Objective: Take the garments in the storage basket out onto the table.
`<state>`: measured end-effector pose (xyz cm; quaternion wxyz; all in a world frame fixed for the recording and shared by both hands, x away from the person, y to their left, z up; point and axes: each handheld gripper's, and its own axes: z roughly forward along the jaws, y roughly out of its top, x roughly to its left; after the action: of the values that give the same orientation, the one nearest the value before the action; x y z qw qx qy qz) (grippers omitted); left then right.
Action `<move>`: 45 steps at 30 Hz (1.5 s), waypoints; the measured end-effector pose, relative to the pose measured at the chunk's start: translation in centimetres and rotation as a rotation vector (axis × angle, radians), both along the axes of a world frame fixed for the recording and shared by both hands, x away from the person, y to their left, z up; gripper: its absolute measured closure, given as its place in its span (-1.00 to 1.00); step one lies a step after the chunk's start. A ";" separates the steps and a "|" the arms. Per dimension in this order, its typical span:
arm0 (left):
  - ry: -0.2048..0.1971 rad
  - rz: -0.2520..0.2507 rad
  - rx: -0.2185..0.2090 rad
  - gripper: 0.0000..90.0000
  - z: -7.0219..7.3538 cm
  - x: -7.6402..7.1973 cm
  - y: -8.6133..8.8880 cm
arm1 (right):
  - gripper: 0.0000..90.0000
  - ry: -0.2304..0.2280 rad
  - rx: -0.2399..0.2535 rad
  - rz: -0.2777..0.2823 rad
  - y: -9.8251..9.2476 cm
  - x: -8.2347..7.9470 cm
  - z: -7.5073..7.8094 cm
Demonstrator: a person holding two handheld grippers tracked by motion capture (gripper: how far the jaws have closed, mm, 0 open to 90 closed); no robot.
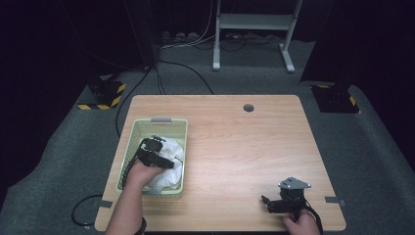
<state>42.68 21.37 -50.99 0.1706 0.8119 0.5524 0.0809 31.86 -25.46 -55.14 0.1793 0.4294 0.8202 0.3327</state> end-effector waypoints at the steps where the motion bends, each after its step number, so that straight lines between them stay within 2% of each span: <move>1: 0.007 -0.007 0.004 -0.80 -0.3 0.0 -0.1 | -1.00 0.001 0.000 -0.001 0.0 0.0 0.0; 4: 0.019 -0.007 0.007 -0.69 -0.6 0.1 -0.2 | -1.00 0.001 0.001 -0.001 0.0 0.0 0.0; 5: 0.021 -0.013 0.021 -0.64 -0.8 0.0 -0.3 | -1.00 0.001 0.001 -0.001 0.0 0.0 0.0; 9: 0.017 -0.019 0.030 -0.50 -0.8 0.0 -0.4 | -1.00 0.001 0.001 -0.001 0.0 0.0 0.0; 10: 0.014 -0.040 0.032 -0.31 -0.6 -0.1 -0.5 | -1.00 0.001 0.001 -0.001 0.0 0.0 0.0; 11: 0.014 -0.040 0.032 -0.18 -0.6 -0.1 -0.5 | -1.00 0.001 0.001 -0.001 0.0 0.0 0.0; 12: 0.014 -0.050 0.037 -0.18 -0.5 -0.1 -0.6 | -1.00 0.001 0.001 -0.001 0.0 0.0 0.0; 13: 0.012 -0.066 0.051 0.01 -0.2 -0.2 -0.8 | -1.00 0.001 0.001 -0.001 0.0 0.0 0.0; 16: 0.007 -0.061 0.058 0.20 0.0 -0.3 -0.8 | -1.00 0.000 0.001 0.000 0.0 0.0 0.0; 19: -0.002 -0.050 0.047 0.25 0.1 -0.4 -0.6 | -1.00 0.001 0.001 -0.001 0.0 0.0 0.0; 24: -0.042 -0.033 0.033 0.32 0.9 -1.0 0.0 | -1.00 0.001 0.001 0.000 0.0 0.0 0.0; 26: -0.097 -0.026 0.017 0.32 1.8 -1.5 0.4 | -1.00 0.001 0.001 0.000 0.0 0.0 0.0; 27: -0.097 -0.026 0.017 0.32 1.8 -1.5 0.4 | -1.00 0.001 0.001 0.000 0.0 0.0 0.0; 29: -0.138 -0.022 -0.007 0.32 2.5 -2.0 0.8 | -1.00 0.001 0.001 0.000 0.0 0.0 0.0; 30: -0.138 -0.022 -0.007 0.32 2.5 -2.0 0.8 | -1.00 0.001 0.001 0.000 0.0 0.0 0.0; 34: -0.194 -0.012 -0.037 0.32 3.2 -2.8 1.2 | -1.00 0.001 0.002 0.000 0.0 0.0 0.0; 41: -0.324 -0.002 -0.080 0.32 4.4 -4.5 1.5 | -1.00 0.000 0.003 0.001 0.0 0.0 0.0; 42: -0.324 -0.002 -0.080 0.32 4.4 -4.5 1.5 | -1.00 0.000 0.003 0.001 0.0 0.0 0.0; 45: -0.362 0.001 -0.101 0.32 4.6 -5.0 1.6 | -1.00 0.001 0.001 0.000 0.0 0.0 0.0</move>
<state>37.72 22.94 -46.36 0.3079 0.7741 0.5166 0.1980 31.86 -25.47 -55.13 0.1787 0.4297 0.8200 0.3331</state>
